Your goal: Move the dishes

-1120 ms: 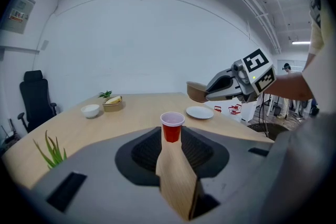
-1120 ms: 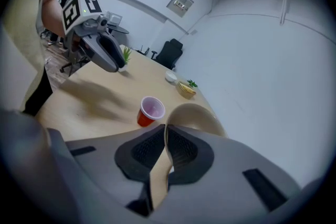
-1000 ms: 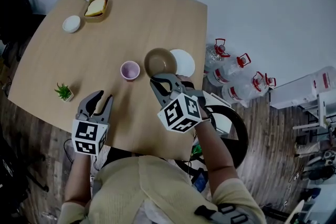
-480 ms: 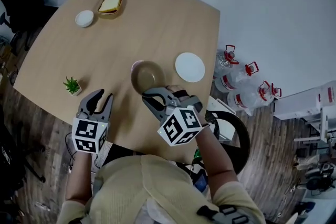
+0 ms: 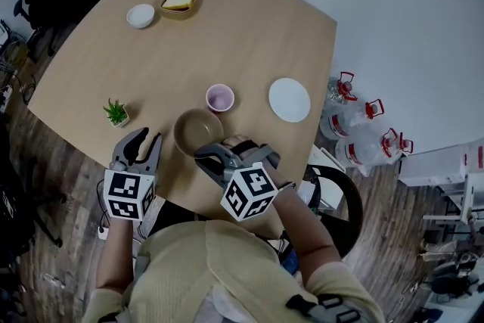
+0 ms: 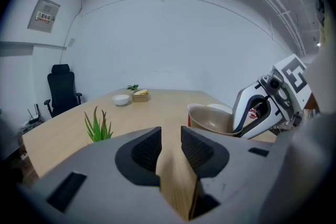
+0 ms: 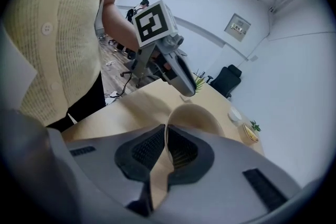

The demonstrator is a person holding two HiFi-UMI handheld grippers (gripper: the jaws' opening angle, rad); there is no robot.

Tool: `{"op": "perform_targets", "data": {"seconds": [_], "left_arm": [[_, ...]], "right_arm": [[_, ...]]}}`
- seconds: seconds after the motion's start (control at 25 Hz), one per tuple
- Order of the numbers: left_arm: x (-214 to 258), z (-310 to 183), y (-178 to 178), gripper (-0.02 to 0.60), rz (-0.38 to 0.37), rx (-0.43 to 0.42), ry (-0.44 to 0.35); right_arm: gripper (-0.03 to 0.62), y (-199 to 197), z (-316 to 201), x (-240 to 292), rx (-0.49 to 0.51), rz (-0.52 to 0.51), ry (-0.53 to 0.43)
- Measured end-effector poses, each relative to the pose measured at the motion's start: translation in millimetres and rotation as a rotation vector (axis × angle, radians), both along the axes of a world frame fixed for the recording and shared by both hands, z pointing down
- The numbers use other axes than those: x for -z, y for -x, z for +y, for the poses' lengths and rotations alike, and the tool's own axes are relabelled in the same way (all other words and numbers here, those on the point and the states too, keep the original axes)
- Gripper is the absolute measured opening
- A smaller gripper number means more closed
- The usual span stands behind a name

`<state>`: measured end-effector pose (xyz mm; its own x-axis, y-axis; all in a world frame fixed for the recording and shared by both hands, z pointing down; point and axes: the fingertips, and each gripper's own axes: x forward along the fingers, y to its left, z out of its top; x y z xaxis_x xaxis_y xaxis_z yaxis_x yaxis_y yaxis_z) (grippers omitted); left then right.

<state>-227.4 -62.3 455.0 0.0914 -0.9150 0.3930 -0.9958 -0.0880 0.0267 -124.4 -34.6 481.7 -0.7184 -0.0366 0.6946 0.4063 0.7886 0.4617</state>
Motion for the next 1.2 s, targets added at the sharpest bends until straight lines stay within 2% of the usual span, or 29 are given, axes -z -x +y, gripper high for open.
{"op": "perform_targets", "data": {"seconds": [0.28, 0.48, 0.88, 1.0, 1.2], "left_arm": [[-8, 8, 8, 0.123, 0.012, 0.025, 0.023], [-10, 8, 10, 0.124, 0.016, 0.025, 0.028], [-15, 5, 5, 0.124, 0.019, 0.009, 0.046], [-15, 4, 3, 0.124, 0.020, 0.001, 0.047], [-14, 3, 1, 0.124, 0.024, -0.008, 0.048]], "right_arm": [[0.030, 5, 13, -42, 0.088, 0.094, -0.044], [0.031, 11, 20, -53, 0.122, 0.088, -0.066], [0.038, 11, 25, -58, 0.114, 0.078, -0.035], [0.104, 10, 26, -59, 0.105, 0.083, -0.005], [0.125, 8, 28, -55, 0.082, 0.071, 0.041]]}}
